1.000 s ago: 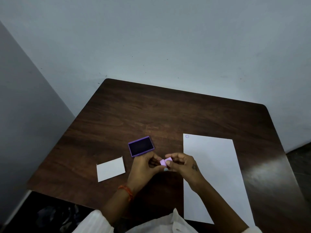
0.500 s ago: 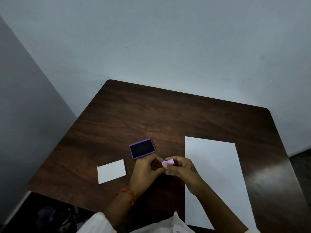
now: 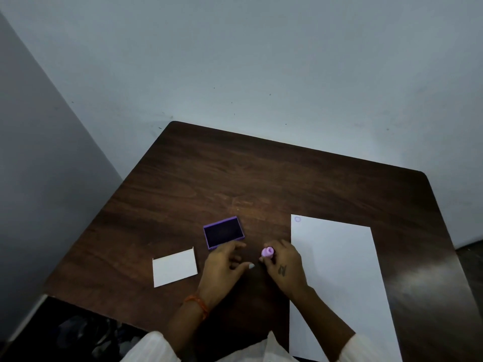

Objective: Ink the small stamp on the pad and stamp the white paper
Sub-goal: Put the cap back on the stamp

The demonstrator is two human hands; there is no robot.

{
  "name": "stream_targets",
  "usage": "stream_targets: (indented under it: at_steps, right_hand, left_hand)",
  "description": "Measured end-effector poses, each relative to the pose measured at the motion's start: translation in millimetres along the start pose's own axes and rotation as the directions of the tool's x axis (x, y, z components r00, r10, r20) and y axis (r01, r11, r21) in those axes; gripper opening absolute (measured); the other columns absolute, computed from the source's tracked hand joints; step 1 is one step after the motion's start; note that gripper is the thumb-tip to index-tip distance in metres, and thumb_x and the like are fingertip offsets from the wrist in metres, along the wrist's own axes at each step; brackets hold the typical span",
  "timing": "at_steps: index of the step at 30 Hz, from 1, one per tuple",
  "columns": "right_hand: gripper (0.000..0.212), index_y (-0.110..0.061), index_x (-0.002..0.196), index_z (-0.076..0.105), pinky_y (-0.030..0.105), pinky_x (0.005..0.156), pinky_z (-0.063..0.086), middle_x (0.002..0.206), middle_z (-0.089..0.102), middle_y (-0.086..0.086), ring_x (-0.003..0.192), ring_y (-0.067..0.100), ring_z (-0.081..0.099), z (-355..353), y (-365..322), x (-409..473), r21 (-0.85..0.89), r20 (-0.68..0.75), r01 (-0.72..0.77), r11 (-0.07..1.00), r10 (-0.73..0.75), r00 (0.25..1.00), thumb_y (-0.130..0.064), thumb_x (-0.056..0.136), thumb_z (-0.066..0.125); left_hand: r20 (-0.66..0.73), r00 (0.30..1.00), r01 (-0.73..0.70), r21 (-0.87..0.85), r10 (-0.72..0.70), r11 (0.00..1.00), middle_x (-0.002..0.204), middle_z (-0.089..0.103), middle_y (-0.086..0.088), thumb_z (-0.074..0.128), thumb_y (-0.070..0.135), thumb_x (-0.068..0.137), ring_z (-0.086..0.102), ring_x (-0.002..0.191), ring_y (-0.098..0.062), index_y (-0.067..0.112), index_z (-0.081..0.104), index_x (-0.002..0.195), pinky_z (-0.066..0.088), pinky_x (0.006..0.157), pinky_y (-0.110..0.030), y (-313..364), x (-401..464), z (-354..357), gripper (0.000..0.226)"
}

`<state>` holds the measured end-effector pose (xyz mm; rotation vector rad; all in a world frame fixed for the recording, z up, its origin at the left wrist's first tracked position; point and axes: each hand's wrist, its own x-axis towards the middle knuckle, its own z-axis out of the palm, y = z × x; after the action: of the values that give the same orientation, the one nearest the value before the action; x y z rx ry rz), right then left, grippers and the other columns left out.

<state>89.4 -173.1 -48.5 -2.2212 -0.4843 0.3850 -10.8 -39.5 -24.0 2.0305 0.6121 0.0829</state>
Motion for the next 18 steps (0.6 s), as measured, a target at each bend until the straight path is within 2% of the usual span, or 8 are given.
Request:
stream_targets:
  at_steps: [3, 5, 7, 9, 11, 13, 15, 18]
  right_hand:
    - [0.019, -0.007, 0.096, 0.066, 0.029, 0.084, 0.048, 0.102, 0.069, 0.013, 0.095, 0.027, 0.062, 0.8, -1.0, 3.5, -0.068, 0.069, -0.041, 0.997, 0.045, 0.997, -0.021, 0.084, 0.063]
    - [0.034, -0.014, 0.106, 0.063, 0.031, 0.091, 0.047, 0.114, 0.065, 0.007, 0.104, 0.023, 0.059, -1.3, -6.8, 4.9, -0.148, 0.078, -0.05, 0.988, 0.062, 0.995, -0.032, 0.078, 0.069]
    - [0.051, -0.019, 0.116, 0.058, 0.034, 0.096, 0.046, 0.125, 0.06, 0.004, 0.112, 0.022, 0.055, -2.0, -17.3, 4.1, -0.222, 0.001, -0.036, 0.974, 0.038, 0.999, -0.045, 0.074, 0.071]
    - [0.059, -0.022, 0.122, 0.054, 0.037, 0.096, 0.047, 0.129, 0.057, 0.004, 0.114, 0.022, 0.054, -0.9, -31.1, 2.6, -0.262, -0.076, 0.013, 0.965, -0.034, 0.997, -0.051, 0.072, 0.069]
    - [0.058, -0.026, 0.122, 0.051, 0.034, 0.09, 0.049, 0.128, 0.055, 0.003, 0.111, 0.019, 0.054, 7.2, -48.8, 0.8, -0.214, -0.062, 0.059, 0.975, -0.074, 0.995, -0.052, 0.073, 0.067]
    - [0.053, -0.028, 0.12, 0.051, 0.027, 0.086, 0.043, 0.126, 0.054, 0.0, 0.112, 0.015, 0.052, 17.8, -62.9, -2.8, -0.126, -0.024, 0.075, 0.989, -0.079, 0.997, -0.05, 0.074, 0.067]
    - [0.048, -0.028, 0.117, 0.052, 0.026, 0.086, 0.042, 0.124, 0.056, -0.001, 0.111, 0.013, 0.053, 32.3, -74.8, -7.0, -0.054, 0.035, 0.075, 0.996, -0.073, 0.997, -0.044, 0.075, 0.069]
    - [0.038, -0.024, 0.112, 0.054, 0.022, 0.08, 0.044, 0.117, 0.059, 0.001, 0.101, 0.011, 0.056, 54.6, -85.9, -12.1, -0.003, 0.13, 0.055, 0.998, -0.054, 0.99, -0.036, 0.078, 0.068]
  left_hand:
    - [-0.008, 1.0, 0.014, -0.004, -0.014, 1.0, 0.107, 0.066, 0.006, 0.076, 0.028, 0.074, 0.061, 0.088, 0.003, 0.03, 0.056, 0.116, 0.051, 0.073, -0.011, -4.7, -0.2, -2.3, 0.047]
    - [-0.024, 0.999, 0.025, -0.001, -0.025, 1.0, 0.109, 0.065, 0.007, 0.075, 0.028, 0.075, 0.06, 0.088, 0.003, 0.031, 0.056, 0.115, 0.049, 0.07, -0.009, -7.0, -1.2, -5.5, 0.045]
    - [-0.072, 0.997, 0.041, 0.004, -0.04, 0.999, 0.109, 0.063, 0.009, 0.073, 0.03, 0.076, 0.06, 0.087, 0.003, 0.033, 0.056, 0.114, 0.047, 0.066, -0.007, -9.1, -3.2, -11.7, 0.042]
    - [-0.16, 0.985, 0.064, -0.007, -0.064, 0.998, 0.108, 0.062, 0.011, 0.072, 0.03, 0.077, 0.06, 0.087, 0.003, 0.035, 0.056, 0.113, 0.045, 0.066, -0.007, -10.9, -6.2, -19.1, 0.039]
    - [-0.299, 0.951, 0.08, -0.024, -0.084, 0.996, 0.108, 0.062, 0.011, 0.071, 0.029, 0.078, 0.06, 0.088, 0.001, 0.034, 0.057, 0.111, 0.044, 0.069, -0.008, -16.0, -11.2, -29.2, 0.036]
    - [-0.421, 0.903, 0.088, -0.009, -0.084, 0.996, 0.114, 0.061, 0.01, 0.069, 0.026, 0.08, 0.059, 0.099, -0.004, 0.032, 0.057, 0.111, 0.044, 0.08, -0.012, -20.5, -15.2, -37.5, 0.033]
    - [-0.493, 0.863, 0.14, 0.025, -0.109, 0.99, 0.126, 0.057, 0.005, 0.068, 0.023, 0.081, 0.052, 0.115, -0.011, 0.027, 0.057, 0.115, 0.041, 0.094, -0.022, -27.9, -18.8, -46.6, 0.036]
    - [-0.561, 0.805, 0.303, 0.107, -0.194, 0.947, 0.138, 0.048, -0.002, 0.067, 0.02, 0.082, 0.043, 0.124, -0.023, 0.025, 0.054, 0.122, 0.039, 0.101, -0.038, -39.3, -25.4, -57.4, 0.043]
